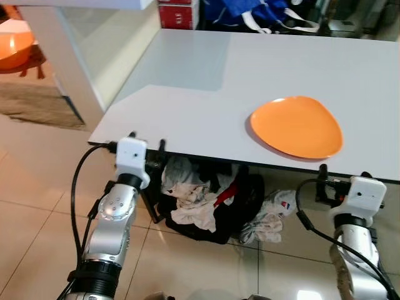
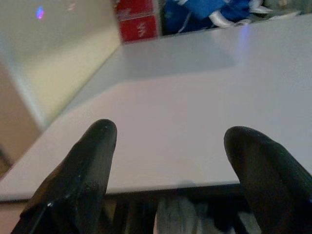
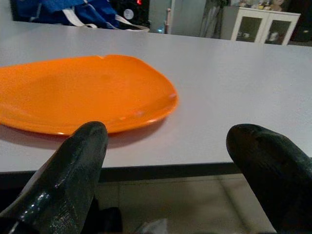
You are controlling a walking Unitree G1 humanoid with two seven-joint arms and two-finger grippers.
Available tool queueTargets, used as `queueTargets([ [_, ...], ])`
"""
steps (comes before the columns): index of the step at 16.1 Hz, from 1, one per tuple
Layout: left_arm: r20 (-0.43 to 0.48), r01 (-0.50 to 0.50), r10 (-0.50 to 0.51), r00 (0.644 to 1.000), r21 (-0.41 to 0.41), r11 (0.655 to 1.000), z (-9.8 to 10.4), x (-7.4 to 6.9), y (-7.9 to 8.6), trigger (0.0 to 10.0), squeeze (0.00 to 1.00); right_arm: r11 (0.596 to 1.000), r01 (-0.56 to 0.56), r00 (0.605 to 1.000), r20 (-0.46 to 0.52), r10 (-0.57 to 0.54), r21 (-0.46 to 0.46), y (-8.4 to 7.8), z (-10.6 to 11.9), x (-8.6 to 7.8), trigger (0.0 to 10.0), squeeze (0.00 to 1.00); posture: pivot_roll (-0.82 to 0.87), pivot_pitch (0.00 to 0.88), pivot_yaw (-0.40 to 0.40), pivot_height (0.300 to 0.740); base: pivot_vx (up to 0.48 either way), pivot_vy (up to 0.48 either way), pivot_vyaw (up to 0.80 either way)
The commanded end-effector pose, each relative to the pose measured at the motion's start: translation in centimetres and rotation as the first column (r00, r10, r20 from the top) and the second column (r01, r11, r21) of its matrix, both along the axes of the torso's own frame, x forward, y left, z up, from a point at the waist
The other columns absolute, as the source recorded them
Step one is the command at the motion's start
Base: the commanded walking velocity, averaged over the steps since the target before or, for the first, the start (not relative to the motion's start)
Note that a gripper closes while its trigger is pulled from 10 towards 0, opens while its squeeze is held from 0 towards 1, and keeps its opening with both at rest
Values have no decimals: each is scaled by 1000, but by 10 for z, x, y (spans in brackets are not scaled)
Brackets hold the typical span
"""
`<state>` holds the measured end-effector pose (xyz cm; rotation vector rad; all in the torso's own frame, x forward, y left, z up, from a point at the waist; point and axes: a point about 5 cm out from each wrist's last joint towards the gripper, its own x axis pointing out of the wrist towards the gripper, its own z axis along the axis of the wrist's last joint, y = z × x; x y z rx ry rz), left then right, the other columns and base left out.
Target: Setting the table
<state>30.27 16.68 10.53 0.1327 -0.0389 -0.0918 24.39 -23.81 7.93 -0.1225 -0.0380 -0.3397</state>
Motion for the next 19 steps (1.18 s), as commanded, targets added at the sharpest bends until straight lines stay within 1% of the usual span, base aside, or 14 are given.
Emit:
queueTargets([
  [1,-53,-15,13,999,-38,999,-7,0,1,10000,0,1000,-7,1000,-9,7,-3,3,-1,1,10000,0,-78,41,53,740,0,0,0],
  [2,-76,24,-30,997,-79,997,-10,1,-8,10000,0,1000,-19,1000,-5,19,-2,6,-1,5,10000,0,-77,41,53,740,0,0,0],
  [3,-72,90,-96,993,-80,993,-6,3,-18,10000,0,1000,-31,1000,-1,31,2,9,0,9,10000,0,-76,41,53,740,0,0,0],
  [5,-57,134,-138,989,-70,988,-2,4,-25,10000,0,999,-44,999,-7,44,3,10,1,13,10000,0,-74,41,52,740,0,0,0],
  [7,-45,163,-167,985,-70,984,2,6,-29,10000,0,998,-51,998,-38,52,24,10,-4,15,10000,0,-72,41,52,740,0,0,-731],
  [8,-42,167,-170,985,-66,984,3,7,-29,10000,0,998,-52,998,-38,53,29,10,-5,16,10000,0,-71,38,51,740,0,0,-725],
  [10,-41,176,-179,983,-62,982,5,9,-29,10000,0,998,-54,998,-42,55,12,10,-5,16,10000,0,-71,34,53,740,0,0,-728],
  [13,-47,208,-211,976,-63,976,6,8,-33,10000,0,999,-51,998,-44,51,-2,10,-6,18,10000,0,-70,24,52,740,0,0,0],
  [14,-46,216,-219,975,-52,975,6,8,-34,10000,0,999,-51,998,-44,51,0,10,-6,19,10000,0,-69,21,50,740,0,349,0],
  [19,-57,234,-239,969,-89,968,9,11,-37,10000,0,998,-62,997,-48,62,7,14,-9,18,10000,0,-68,25,55,740,0,467,0],
])
